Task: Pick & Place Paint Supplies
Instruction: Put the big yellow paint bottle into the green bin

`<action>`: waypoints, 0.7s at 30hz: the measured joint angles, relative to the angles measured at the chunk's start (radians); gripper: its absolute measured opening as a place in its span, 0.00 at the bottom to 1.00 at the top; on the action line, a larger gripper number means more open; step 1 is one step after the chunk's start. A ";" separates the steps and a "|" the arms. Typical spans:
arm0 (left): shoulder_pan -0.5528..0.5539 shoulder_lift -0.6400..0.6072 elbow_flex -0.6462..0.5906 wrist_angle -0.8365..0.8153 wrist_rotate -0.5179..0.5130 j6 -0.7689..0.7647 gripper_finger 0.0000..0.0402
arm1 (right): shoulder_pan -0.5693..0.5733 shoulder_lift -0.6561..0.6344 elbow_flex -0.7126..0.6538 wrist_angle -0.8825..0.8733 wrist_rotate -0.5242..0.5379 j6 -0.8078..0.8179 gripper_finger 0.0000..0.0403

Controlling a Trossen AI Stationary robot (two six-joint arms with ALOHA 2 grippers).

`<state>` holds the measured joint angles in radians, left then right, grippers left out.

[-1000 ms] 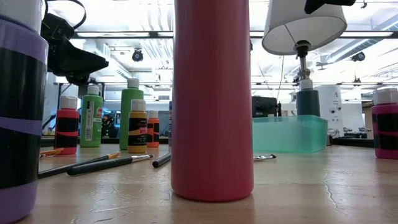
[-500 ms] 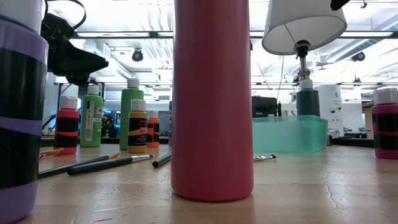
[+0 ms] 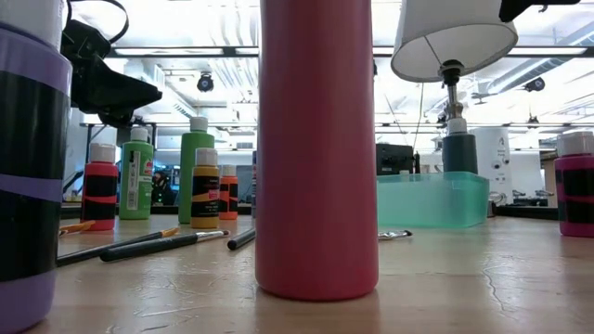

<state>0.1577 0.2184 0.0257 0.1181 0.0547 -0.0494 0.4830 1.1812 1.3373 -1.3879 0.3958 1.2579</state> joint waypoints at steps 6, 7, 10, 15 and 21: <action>0.000 0.000 0.000 0.000 0.000 0.000 0.19 | 0.038 0.001 -0.001 0.004 0.026 0.047 0.07; 0.000 0.000 0.000 0.000 0.000 0.000 0.19 | 0.043 0.001 -0.003 0.005 0.030 0.055 0.07; 0.000 0.000 0.000 0.000 0.000 0.000 0.19 | 0.064 0.001 -0.007 0.010 0.032 0.079 0.07; 0.000 0.000 0.000 0.000 0.000 0.000 0.19 | 0.098 0.001 -0.016 0.011 0.049 0.117 0.07; 0.000 0.000 0.000 0.000 0.000 0.000 0.19 | 0.128 0.001 -0.023 0.011 0.053 0.164 0.07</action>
<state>0.1577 0.2184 0.0257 0.1184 0.0547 -0.0491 0.6114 1.1820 1.3146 -1.3774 0.4492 1.4220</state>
